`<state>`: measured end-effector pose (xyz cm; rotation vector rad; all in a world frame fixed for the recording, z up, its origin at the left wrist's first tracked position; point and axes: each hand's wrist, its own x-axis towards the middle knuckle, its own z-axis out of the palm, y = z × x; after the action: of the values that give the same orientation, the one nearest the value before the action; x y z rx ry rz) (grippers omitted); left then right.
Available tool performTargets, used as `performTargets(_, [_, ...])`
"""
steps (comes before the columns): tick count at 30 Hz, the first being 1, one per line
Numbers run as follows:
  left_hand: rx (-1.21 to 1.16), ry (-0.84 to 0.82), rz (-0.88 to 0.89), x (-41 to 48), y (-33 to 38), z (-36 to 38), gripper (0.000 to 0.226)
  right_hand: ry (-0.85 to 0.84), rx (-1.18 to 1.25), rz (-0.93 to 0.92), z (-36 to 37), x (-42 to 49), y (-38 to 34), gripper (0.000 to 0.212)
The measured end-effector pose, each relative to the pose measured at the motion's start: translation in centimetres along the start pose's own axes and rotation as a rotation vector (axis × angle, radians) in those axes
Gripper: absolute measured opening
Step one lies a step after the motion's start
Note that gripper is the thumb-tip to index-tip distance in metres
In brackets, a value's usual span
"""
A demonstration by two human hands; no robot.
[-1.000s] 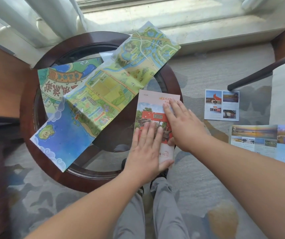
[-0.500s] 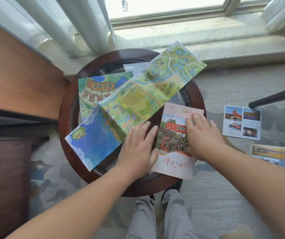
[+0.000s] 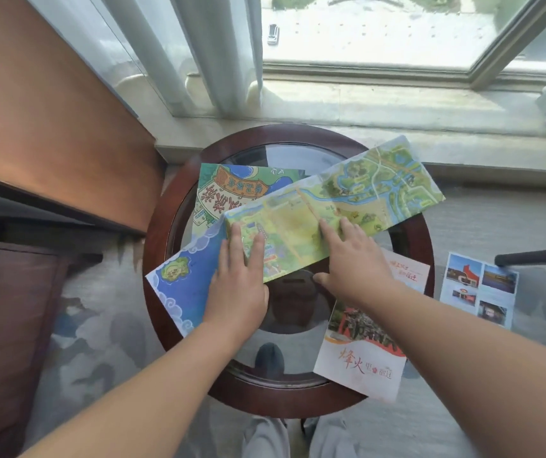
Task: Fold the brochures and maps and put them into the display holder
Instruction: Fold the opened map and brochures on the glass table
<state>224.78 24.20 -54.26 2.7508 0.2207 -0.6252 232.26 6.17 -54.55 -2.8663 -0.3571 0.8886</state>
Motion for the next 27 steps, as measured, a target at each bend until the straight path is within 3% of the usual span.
performTargets(4, [-0.240,0.196,0.045,-1.5,0.6,-3.1,0.070,0.072,0.147,-0.071,-0.1,-0.1,-1.6,0.078])
performTargets(8, [-0.275,0.432,0.122,-2.6,1.5,-6.7,0.068,0.042,0.365,-0.205,-0.2,-0.7,-4.3,0.069])
performTargets(12, [-0.262,0.475,0.223,-2.5,3.6,-8.7,0.069,-0.102,0.491,-0.254,-0.4,-1.1,-5.3,0.065])
performTargets(16, [-0.280,0.384,0.329,-0.9,6.1,-7.6,0.073,-0.088,0.539,-0.222,-1.7,-1.8,-2.7,0.070])
performTargets(20, [-0.308,0.013,0.444,1.2,7.0,-4.9,0.086,0.128,0.620,0.023,-2.9,-2.9,3.0,0.074])
performTargets(23, [-0.122,-0.109,0.417,3.0,6.5,-2.4,0.082,0.238,0.569,0.204,-3.0,-3.2,6.3,0.069])
performTargets(27, [0.209,-0.190,0.253,4.6,4.7,0.1,0.072,0.093,0.402,0.107,-2.4,-1.8,6.3,0.071])
